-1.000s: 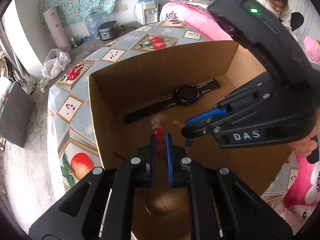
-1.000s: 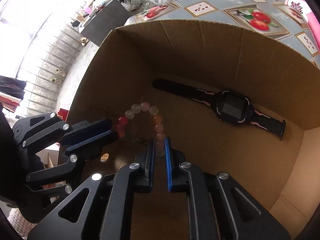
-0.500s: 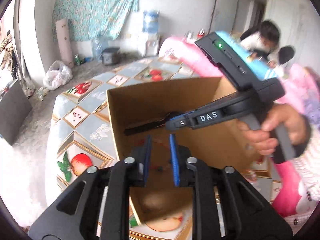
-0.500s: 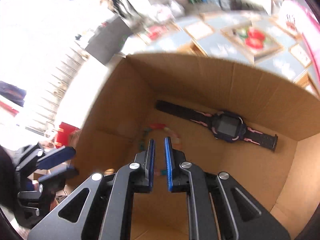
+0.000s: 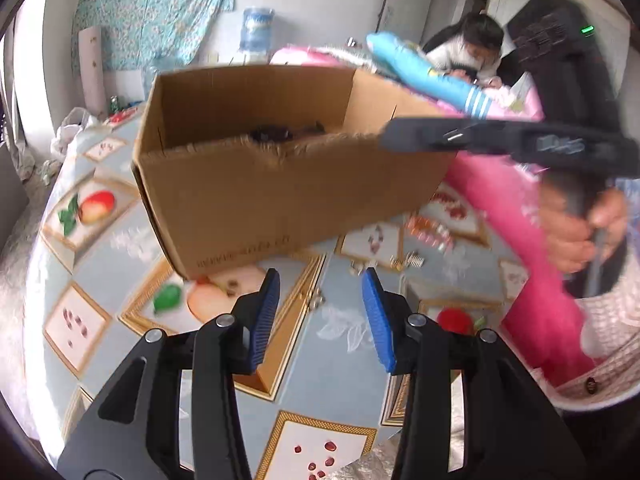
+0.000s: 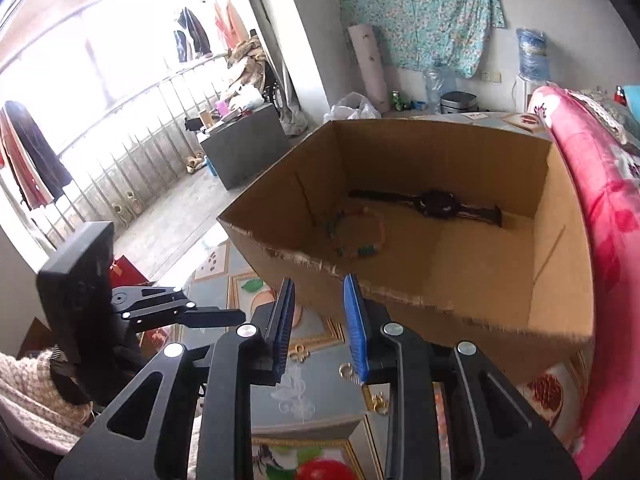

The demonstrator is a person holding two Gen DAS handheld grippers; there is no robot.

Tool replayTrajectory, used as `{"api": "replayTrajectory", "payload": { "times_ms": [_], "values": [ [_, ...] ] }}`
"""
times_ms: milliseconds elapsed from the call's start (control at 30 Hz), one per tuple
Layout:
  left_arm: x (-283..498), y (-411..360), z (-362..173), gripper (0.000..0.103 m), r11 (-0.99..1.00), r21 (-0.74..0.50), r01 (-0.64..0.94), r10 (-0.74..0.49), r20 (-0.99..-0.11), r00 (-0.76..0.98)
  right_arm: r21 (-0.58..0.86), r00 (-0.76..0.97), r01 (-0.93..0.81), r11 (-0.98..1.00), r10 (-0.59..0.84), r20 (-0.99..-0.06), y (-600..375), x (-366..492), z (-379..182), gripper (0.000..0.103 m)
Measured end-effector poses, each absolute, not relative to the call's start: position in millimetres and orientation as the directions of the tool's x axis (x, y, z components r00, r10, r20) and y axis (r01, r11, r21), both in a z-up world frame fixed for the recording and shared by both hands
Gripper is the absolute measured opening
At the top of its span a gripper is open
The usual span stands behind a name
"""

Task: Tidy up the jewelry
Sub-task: 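Raise the open left tool out of the box back over the table, then move the open right tool toward the small gold charms on the table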

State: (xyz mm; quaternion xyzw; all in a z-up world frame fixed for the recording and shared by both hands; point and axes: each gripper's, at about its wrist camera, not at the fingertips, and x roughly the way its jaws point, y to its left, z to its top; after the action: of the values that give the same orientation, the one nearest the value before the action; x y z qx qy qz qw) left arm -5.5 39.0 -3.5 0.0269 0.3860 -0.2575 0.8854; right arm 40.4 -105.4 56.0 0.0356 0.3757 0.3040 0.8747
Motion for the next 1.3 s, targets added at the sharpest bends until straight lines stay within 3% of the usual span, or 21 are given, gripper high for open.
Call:
{"api": "replayTrajectory", "payload": {
  "times_ms": [100, 467, 633, 833, 1167, 1300],
  "values": [
    [-6, 28, -19, 0.041, 0.873, -0.107, 0.477, -0.399, -0.718, 0.57, 0.324, 0.577, -0.465, 0.824, 0.56, -0.595, -121, 22, 53, 0.026],
    [6, 17, -42, 0.04, 0.883, -0.043, 0.467, -0.34, -0.745, 0.575, 0.333, 0.525, -0.365, 0.869, 0.488, -0.697, -115, 8, -27, 0.025],
    [13, 10, -47, 0.023, 0.884, 0.023, 0.467, -0.293, -0.75, 0.593, 0.273, 0.524, -0.384, 0.882, 0.452, -0.722, -100, 8, -41, 0.019],
    [20, 4, -48, 0.015, 0.887, 0.029, 0.46, -0.286, -0.748, 0.599, 0.272, 0.528, -0.36, 0.893, 0.435, -0.73, -97, 16, -56, 0.015],
    [19, 4, -43, 0.016, 0.885, 0.022, 0.465, -0.284, -0.767, 0.576, 0.272, 0.545, -0.366, 0.89, 0.441, -0.713, -94, 15, -57, 0.015],
    [24, 1, -44, 0.023, 0.892, 0.028, 0.45, -0.263, -0.779, 0.57, 0.284, 0.546, -0.365, 0.887, 0.451, -0.706, -98, 12, -59, 0.015]
  ]
}}
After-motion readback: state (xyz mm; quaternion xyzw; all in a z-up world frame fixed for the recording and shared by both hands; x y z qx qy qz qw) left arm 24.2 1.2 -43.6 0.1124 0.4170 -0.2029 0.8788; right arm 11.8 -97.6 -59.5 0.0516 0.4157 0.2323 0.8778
